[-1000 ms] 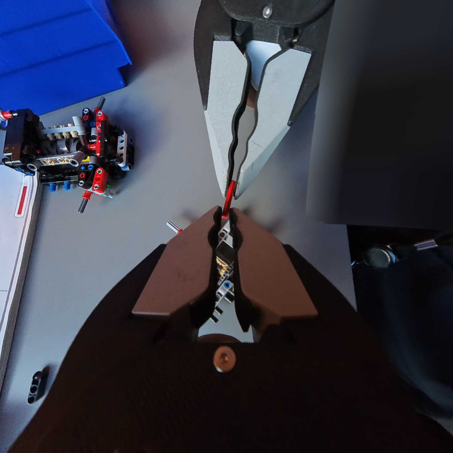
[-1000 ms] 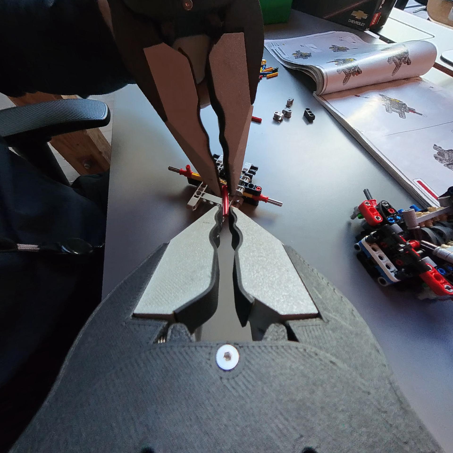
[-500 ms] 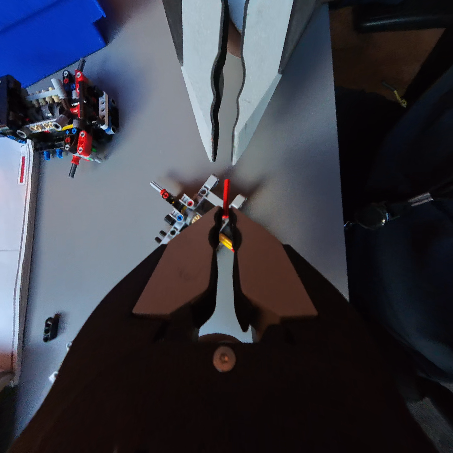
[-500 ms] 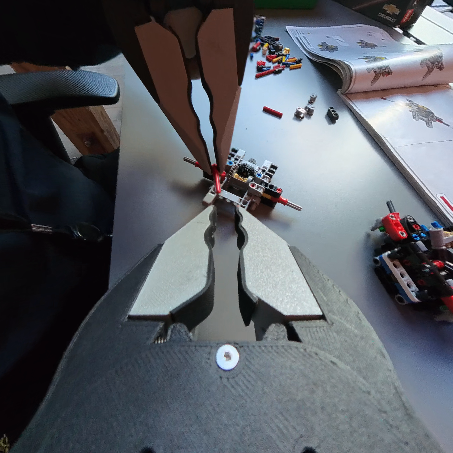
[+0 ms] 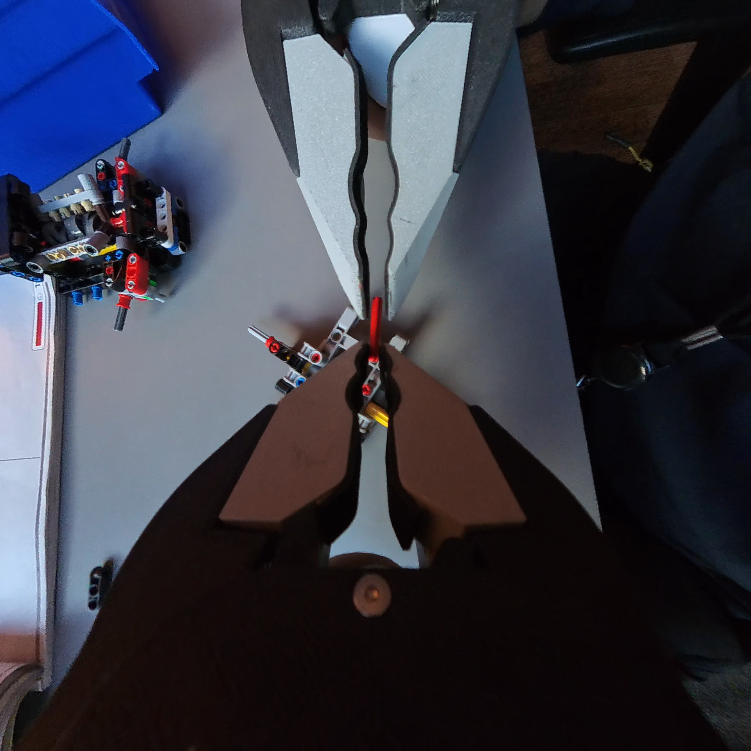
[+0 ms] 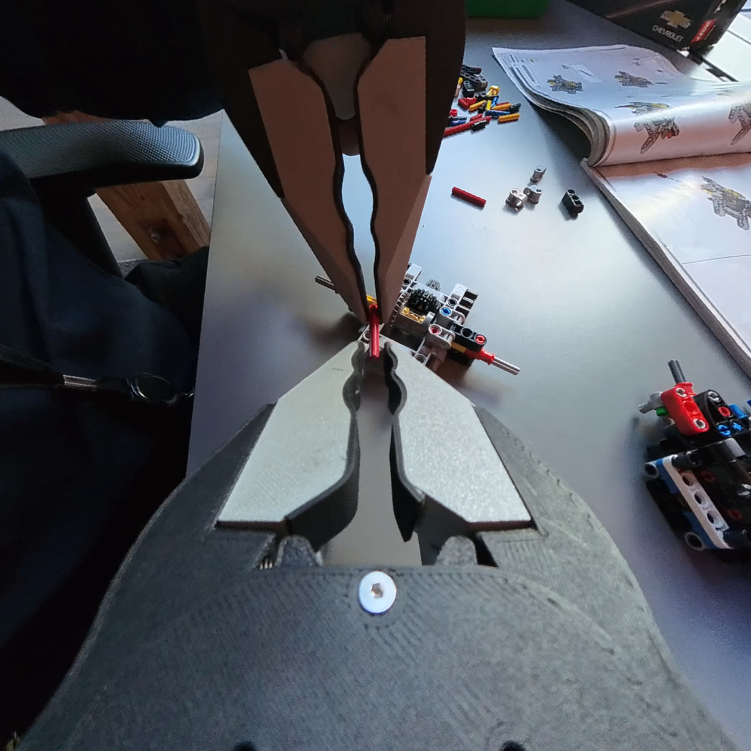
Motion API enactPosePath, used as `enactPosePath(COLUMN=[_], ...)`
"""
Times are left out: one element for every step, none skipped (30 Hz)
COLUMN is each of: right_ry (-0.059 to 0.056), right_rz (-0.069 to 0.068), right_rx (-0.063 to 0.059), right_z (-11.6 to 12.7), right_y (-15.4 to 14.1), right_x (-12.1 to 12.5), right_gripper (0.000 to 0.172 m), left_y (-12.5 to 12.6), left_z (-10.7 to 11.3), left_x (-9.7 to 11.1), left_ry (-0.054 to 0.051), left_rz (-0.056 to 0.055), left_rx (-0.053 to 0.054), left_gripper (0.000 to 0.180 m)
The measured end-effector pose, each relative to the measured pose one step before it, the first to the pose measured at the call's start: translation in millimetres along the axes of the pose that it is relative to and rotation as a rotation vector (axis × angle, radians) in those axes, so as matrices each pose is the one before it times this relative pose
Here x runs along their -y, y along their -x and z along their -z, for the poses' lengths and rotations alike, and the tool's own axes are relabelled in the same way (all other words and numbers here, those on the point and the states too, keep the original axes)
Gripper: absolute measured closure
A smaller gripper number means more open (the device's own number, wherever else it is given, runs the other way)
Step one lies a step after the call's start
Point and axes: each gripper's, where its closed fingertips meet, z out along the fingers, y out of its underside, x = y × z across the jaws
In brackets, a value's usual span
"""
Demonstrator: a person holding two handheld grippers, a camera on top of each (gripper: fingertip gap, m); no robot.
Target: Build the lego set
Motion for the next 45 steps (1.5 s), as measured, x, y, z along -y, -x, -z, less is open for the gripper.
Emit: enactPosePath(right_ry=[-0.0020,-0.0022,-0.0025,-0.0015,0.0007,0.0013,0.0027,0.0050,0.0028,-0.0006,0.0000,0.0029,0.0042,0.0038,0.0034,0.0089,0.0098,0.0095,0.0142,0.0115,0.0081,0.0116,0.0167,0.0165,0.0160,0.0122,0.0051,0.0041,0.0066,0.0039,0.0013,0.0036,-0.0001,-0.0053,-0.0020,0.0039,0.0033,-0.0029,-0.0058,-0.0014,0.0032,0.0030,0.0009,0.0010,0.0024], right_rz=[-0.0034,-0.0024,-0.0007,0.0002,0.0014,0.0037,0.0047,0.0048,0.0034,0.0018,0.0020,0.0040,0.0052,0.0024,-0.0031,-0.0110,-0.0163,-0.0248,-0.0354,-0.0383,-0.0341,-0.0265,-0.0165,-0.0084,-0.0048,-0.0004,0.0042,0.0046,0.0016,-0.0011,-0.0033,-0.0065,-0.0052,-0.0022,-0.0035,-0.0071,-0.0077,-0.0034,0.0006,0.0022,0.0017,-0.0008,-0.0022,-0.0008,0.0024], right_rx=[0.0001,-0.0031,-0.0030,-0.0003,0.0010,0.0011,-0.0012,-0.0041,-0.0037,-0.0011,0.0000,-0.0001,-0.0045,-0.0081,-0.0074,-0.0127,-0.0158,-0.0102,-0.0036,0.0016,0.0043,-0.0005,-0.0039,-0.0038,-0.0022,-0.0022,-0.0056,-0.0051,-0.0024,-0.0006,0.0042,0.0101,0.0083,0.0031,0.0067,0.0125,0.0107,0.0070,0.0017,-0.0034,-0.0029,-0.0040,-0.0045,0.0008,0.0014], right_z=[0.20,0.32,0.34,0.42,0.27,0.15,0.14,0.09,0.17,0.23,0.27,0.04,0.03,0.08,0.03,0.28,0.37,0.56,0.19,0.13,0.03,-0.26,-0.49,-0.69,-1.04,-1.05,-0.88,-0.91,-1.04,-0.78,-0.55,-0.14,0.50,0.89,0.66,0.16,-0.06,0.12,0.25,0.39,0.26,0.02,-0.32,-0.56,-0.85], right_y=[-0.38,-0.73,-0.52,-0.08,0.24,0.46,0.26,-0.21,-0.21,0.04,0.37,0.40,-0.23,-0.77,-1.04,-2.57,-3.88,-3.89,-3.60,-3.07,-2.39,-2.53,-2.30,-1.47,-0.73,-0.38,-0.93,-1.18,-1.45,-1.73,-1.32,-0.54,-0.42,-0.77,0.02,0.99,0.94,1.09,0.88,0.24,0.02,-0.23,-0.56,0.23,0.31], right_x=[0.21,0.17,0.31,0.04,-0.21,-0.33,-0.57,-0.88,-0.48,-0.06,-0.02,-0.41,-0.53,-0.29,-0.14,-1.23,-1.89,-2.34,-3.07,-2.56,-1.74,-1.57,-1.81,-1.53,-1.30,-0.89,-0.29,-0.64,-1.28,-1.16,-1.19,-1.13,-0.22,0.48,-0.03,-0.73,-0.64,0.43,1.31,1.04,0.70,0.70,0.97,0.86,0.42], right_gripper=[0.165,0.164,0.164,0.165,0.168,0.170,0.170,0.170,0.170,0.170,0.170,0.170,0.170,0.170,0.170,0.170,0.170,0.170,0.170,0.170,0.170,0.170,0.170,0.170,0.170,0.170,0.170,0.170,0.170,0.169,0.169,0.169,0.170,0.170,0.170,0.170,0.170,0.169,0.170,0.169,0.169,0.170,0.170,0.170,0.170], left_y=[0.27,0.33,-0.04,0.06,0.01,0.27,0.34,0.12,0.36,-0.04,-0.15,-0.51,-0.07,0.63,1.05,0.72,3.00,6.66,8.35,9.12,9.18,7.50,5.30,3.04,-1.43,-2.20,-1.01,0.24,1.68,2.54,1.63,-0.13,-0.23,-0.84,-1.90,-2.26,0.12,-1.36,-0.84,-0.26,0.10,0.45,1.05,2.68,3.13], left_z=[0.22,0.04,-0.25,-0.39,-0.33,-0.29,0.00,0.02,0.19,0.00,-0.13,-0.23,-0.35,-0.12,0.47,1.71,3.22,4.17,4.06,2.90,0.62,-1.69,-3.29,-4.13,-4.39,-4.21,-4.14,-3.87,-3.60,-3.16,-2.37,-1.74,-1.45,-1.16,-1.48,-1.90,-2.16,-2.53,-2.58,-1.04,0.10,0.44,0.18,0.02,0.36], left_x=[1.08,1.02,0.55,0.36,0.57,0.49,0.49,0.89,1.02,0.19,0.09,0.17,0.18,0.11,0.53,1.08,0.66,-1.40,-3.24,-4.06,-4.90,-5.03,-3.87,-1.95,-0.20,1.16,0.83,-0.11,-0.50,-0.41,0.91,1.09,0.76,0.37,-0.90,-1.77,-1.04,-2.00,-1.52,-0.05,-0.12,-0.40,-0.11,0.70,0.19], left_ry=[-0.0046,-0.0030,0.0009,0.0015,-0.0008,-0.0002,-0.0010,-0.0029,-0.0044,0.0001,0.0006,-0.0014,-0.0018,-0.0025,-0.0048,-0.0112,-0.0094,0.0026,0.0095,0.0096,0.0113,0.0144,0.0168,0.0160,0.0141,0.0079,0.0091,0.0155,0.0196,0.0198,0.0074,0.0031,0.0022,0.0026,0.0077,0.0114,0.0060,0.0112,0.0067,-0.0065,-0.0110,-0.0120,-0.0160,-0.0234,-0.0234], left_rz=[-0.0066,-0.0092,-0.0089,-0.0080,-0.0074,-0.0080,-0.0083,-0.0067,-0.0087,-0.0070,0.0001,0.0064,0.0120,0.0111,0.0054,-0.0005,0.0023,0.0061,0.0054,0.0045,0.0049,0.0058,0.0042,-0.0006,-0.0167,-0.0300,-0.0311,-0.0215,-0.0113,-0.0084,-0.0089,-0.0082,-0.0055,-0.0039,-0.0038,-0.0001,0.0053,0.0129,0.0207,0.0197,0.0208,0.0348,0.0571,0.0683,0.0674], left_rx=[-0.0020,0.0013,-0.0003,0.0003,0.0002,0.0018,0.0017,0.0007,0.0037,0.0012,-0.0019,-0.0055,-0.0041,0.0003,0.0016,-0.0018,0.0066,0.0203,0.0197,0.0126,0.0015,-0.0156,-0.0282,-0.0360,-0.0525,-0.0454,-0.0352,-0.0288,-0.0209,-0.0137,-0.0176,-0.0269,-0.0265,-0.0271,-0.0297,-0.0284,-0.0077,-0.0094,0.0068,0.0233,0.0324,0.0350,0.0380,0.0507,0.0569], left_gripper=[0.179,0.178,0.179,0.179,0.179,0.179,0.179,0.178,0.179,0.178,0.178,0.178,0.179,0.179,0.178,0.175,0.168,0.162,0.156,0.155,0.154,0.154,0.151,0.147,0.142,0.136,0.132,0.130,0.128,0.128,0.128,0.127,0.128,0.128,0.128,0.129,0.132,0.137,0.138,0.138,0.138,0.138,0.138,0.138,0.138])
